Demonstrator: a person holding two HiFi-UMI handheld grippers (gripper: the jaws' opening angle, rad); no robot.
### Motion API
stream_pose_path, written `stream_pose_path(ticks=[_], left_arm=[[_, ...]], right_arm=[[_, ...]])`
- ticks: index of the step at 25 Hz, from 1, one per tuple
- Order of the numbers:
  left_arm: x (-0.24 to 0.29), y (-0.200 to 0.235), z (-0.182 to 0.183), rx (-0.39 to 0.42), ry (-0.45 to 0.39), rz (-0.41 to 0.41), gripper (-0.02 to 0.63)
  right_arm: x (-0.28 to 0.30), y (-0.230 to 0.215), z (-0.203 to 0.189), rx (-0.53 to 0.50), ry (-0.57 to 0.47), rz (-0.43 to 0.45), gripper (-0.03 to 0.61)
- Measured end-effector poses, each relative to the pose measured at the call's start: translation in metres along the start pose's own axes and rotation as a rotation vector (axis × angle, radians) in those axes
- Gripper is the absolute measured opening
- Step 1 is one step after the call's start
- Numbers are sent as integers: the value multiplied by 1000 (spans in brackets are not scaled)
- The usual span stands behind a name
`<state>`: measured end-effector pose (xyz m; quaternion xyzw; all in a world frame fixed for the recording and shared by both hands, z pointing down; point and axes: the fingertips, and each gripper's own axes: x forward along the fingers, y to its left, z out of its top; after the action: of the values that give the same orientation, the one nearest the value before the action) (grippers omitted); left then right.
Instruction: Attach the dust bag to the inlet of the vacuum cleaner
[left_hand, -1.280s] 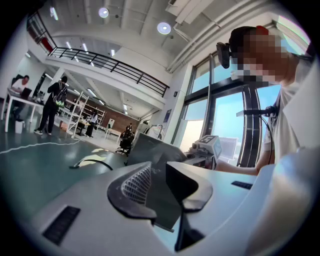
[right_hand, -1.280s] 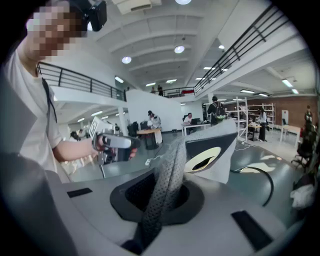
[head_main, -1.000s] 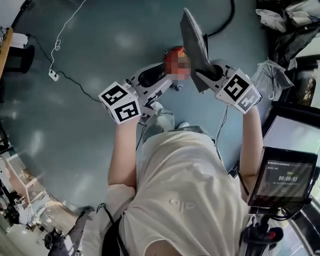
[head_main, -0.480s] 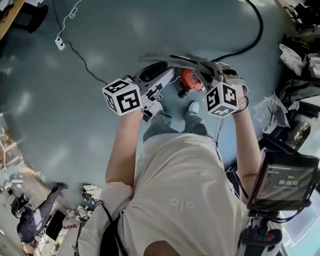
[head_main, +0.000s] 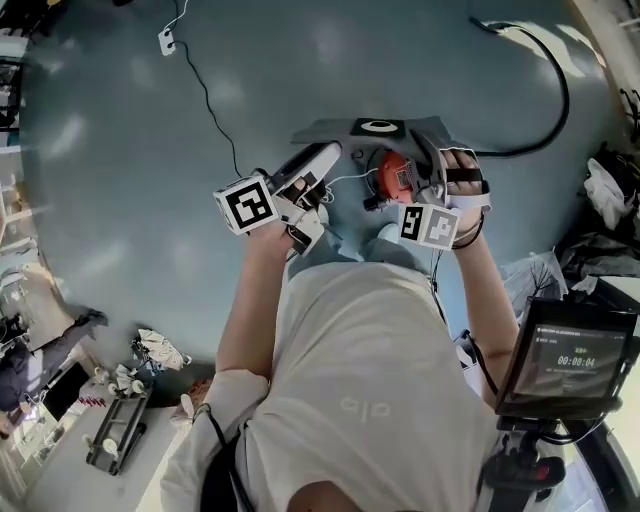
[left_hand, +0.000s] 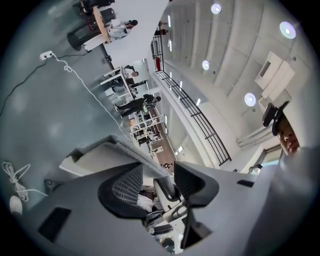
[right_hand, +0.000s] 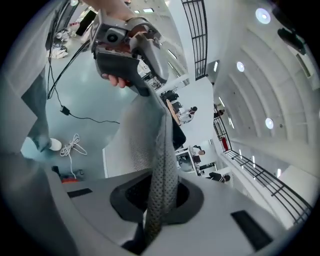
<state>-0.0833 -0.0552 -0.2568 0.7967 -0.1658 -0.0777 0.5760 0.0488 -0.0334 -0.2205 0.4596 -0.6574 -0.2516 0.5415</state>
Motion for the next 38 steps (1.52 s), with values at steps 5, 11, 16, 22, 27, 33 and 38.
stream_pose_path(ticks=[5,11,16,22,27,33,38], left_arm=[[11,26,1,-184,-122,20,183],[25,68,-17,-291,-158,36,136],[28,68,-24,-322,-197,70,17],[22,100,-43,-349,-198,153,17],[21,232,-123,-445,-146,180,17],[3,334,-161,-471,-181,181,17],[-36,390,-202,-497,-278,276,17]], right_arm=[[2,12,8,-108,-123,-48,20],[5,49,-4,-101,-170,-7,20],[2,81,-12,139,-104,187,21],[2,144,-1,411,-79,324,26],[42,282,-37,585,-38,447,26],[63,390,-32,768,-77,560,26],[49,468,-16,1063,-114,701,109]])
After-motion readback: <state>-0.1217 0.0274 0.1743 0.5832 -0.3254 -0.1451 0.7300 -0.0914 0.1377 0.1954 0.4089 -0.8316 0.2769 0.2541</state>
